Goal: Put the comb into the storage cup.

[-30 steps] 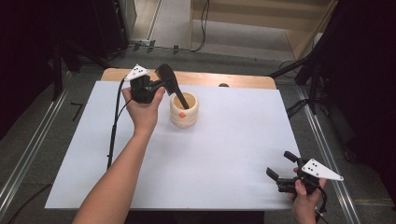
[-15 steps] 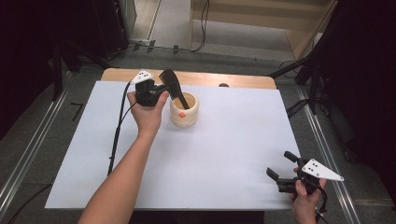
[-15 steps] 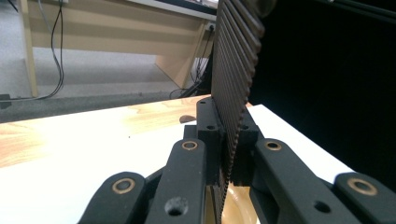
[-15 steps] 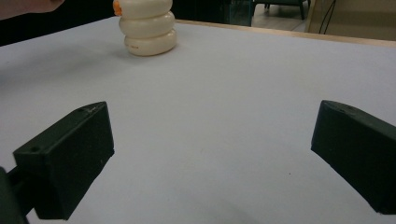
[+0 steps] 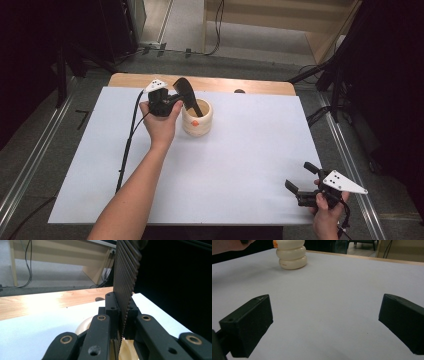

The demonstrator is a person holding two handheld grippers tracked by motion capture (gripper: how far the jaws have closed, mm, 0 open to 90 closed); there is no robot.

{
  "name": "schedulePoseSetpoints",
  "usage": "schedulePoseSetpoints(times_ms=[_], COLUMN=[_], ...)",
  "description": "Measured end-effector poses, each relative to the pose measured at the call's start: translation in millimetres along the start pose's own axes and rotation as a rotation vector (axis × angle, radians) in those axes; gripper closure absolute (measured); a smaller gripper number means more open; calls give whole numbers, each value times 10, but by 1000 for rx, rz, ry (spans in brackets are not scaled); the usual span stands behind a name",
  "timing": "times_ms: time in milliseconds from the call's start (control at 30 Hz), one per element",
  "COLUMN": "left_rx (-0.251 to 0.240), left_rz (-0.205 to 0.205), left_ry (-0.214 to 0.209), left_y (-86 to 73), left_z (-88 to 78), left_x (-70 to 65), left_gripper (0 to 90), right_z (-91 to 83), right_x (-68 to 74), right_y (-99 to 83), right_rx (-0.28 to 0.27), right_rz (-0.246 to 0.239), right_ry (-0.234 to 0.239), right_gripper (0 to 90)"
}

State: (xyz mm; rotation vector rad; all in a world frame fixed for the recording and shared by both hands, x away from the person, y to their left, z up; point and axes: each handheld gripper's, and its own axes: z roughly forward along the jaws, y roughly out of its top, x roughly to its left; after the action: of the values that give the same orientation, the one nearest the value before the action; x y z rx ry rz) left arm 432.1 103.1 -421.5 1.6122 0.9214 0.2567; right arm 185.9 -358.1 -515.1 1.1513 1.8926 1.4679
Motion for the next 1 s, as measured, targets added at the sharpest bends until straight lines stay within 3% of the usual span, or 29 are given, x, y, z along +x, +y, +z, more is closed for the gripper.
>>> schedulePoseSetpoints(times_ms=[433,1000], left_rx=[10,17], left_rz=[-19,-73], left_ry=[-8,1], left_y=[-53,-112], left_z=[56,45], left_x=[-3,115], left_gripper=[858,852], right_z=[3,6], right_x=[-4,-7], right_y=[-3,-4], right_rx=[1,1], right_rz=[-1,1], right_ry=[-1,-1], right_gripper=[0,0])
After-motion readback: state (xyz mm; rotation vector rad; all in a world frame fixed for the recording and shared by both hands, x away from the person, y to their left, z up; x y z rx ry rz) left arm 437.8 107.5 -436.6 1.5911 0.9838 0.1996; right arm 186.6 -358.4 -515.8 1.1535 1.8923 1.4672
